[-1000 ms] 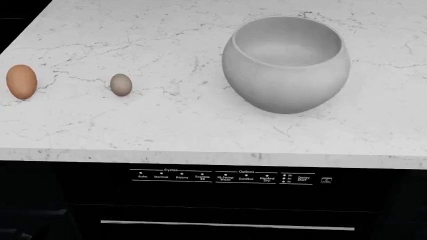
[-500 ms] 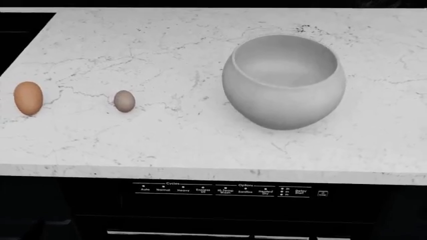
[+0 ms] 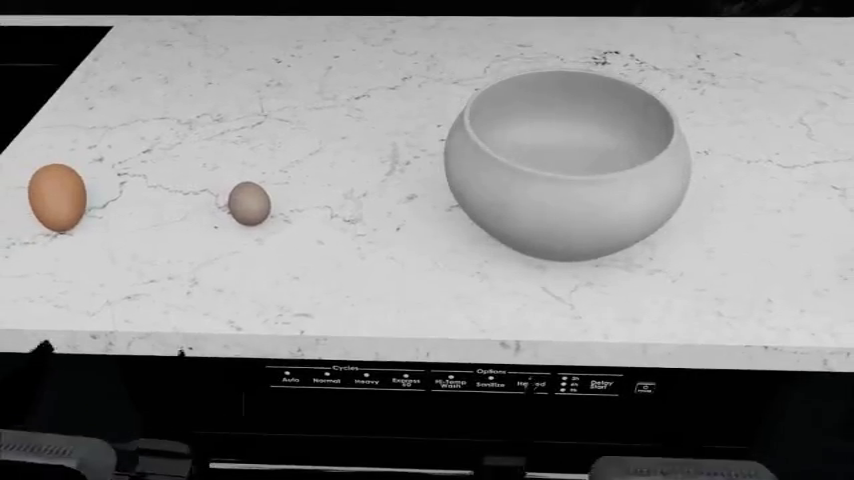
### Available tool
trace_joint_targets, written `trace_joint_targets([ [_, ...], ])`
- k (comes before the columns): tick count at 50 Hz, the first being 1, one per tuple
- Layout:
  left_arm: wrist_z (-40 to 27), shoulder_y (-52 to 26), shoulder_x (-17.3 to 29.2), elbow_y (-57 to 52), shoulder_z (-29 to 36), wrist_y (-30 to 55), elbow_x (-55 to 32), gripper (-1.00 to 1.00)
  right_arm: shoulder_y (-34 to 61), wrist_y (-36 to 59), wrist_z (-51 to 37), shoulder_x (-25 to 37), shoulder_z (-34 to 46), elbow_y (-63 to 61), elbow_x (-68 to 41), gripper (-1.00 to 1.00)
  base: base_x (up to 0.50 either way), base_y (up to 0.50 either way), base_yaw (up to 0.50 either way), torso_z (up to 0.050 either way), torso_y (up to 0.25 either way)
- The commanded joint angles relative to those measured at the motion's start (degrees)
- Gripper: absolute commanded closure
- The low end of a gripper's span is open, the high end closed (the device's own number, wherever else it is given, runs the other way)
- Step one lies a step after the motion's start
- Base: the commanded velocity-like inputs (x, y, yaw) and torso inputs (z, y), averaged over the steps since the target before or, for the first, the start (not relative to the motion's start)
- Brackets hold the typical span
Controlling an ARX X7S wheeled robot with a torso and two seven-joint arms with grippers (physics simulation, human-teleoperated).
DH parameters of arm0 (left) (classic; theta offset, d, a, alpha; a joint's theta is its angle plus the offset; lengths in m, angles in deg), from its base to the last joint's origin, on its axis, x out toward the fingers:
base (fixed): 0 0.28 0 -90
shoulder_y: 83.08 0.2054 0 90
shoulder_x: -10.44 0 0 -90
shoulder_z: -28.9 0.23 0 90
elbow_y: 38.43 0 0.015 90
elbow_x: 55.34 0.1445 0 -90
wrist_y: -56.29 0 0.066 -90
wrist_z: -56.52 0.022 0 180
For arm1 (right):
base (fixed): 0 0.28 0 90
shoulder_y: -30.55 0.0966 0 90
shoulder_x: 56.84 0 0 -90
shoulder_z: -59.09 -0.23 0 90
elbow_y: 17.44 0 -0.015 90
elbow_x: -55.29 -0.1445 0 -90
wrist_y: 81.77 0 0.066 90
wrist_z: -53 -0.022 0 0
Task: Place the eggs and milk next to the bowl.
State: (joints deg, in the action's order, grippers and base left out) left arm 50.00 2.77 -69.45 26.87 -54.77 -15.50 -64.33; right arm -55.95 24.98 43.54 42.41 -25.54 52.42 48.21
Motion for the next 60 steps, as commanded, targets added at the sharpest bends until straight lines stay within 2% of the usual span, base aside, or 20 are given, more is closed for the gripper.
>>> trace_joint_targets([
  [1, -0.3, -7.5, 2.9, -11.8, -3.7, 16.5, -6.2, -1.00, 5.5, 10.8, -0.5, 3.3, -1.3, -9.5, -1.2, -1.00, 0.00, 0.00, 0.00, 0.000, 0.000],
  [10, -1.4, -18.3, 3.7, -12.8, -9.4, 27.8, -13.1, -1.00, 13.0, 18.0, 0.0, 5.0, -3.7, -11.5, -4.2, -1.00, 0.00, 0.00, 0.00, 0.000, 0.000],
  [18, -1.8, -22.6, 4.3, -10.6, -9.8, 30.6, -13.9, -1.00, 17.9, 20.5, 0.6, 5.6, -4.7, -9.4, -5.8, -1.00, 0.00, 0.00, 0.00, 0.000, 0.000],
  [24, -1.0, -21.2, 5.0, -10.6, -8.2, 28.6, -13.2, -1.00, 17.5, 20.4, 0.6, 5.5, -4.4, -9.3, -6.1, -1.00, 0.00, -0.03, 0.00, 0.000, 0.000],
  [41, -0.9, -19.7, 5.2, -10.0, -7.8, 27.2, -13.4, -1.00, 16.5, 18.6, 0.9, 5.6, -2.4, -8.0, -5.8, -1.00, 0.00, -0.49, 0.00, 0.000, 0.000],
  [60, -1.0, -19.1, 5.8, -10.5, -8.3, 27.0, -14.4, -1.00, 16.7, 19.3, 0.8, 5.7, -0.6, -8.0, -6.0, -1.00, 0.06, 0.00, 0.00, 0.000, 0.000],
])
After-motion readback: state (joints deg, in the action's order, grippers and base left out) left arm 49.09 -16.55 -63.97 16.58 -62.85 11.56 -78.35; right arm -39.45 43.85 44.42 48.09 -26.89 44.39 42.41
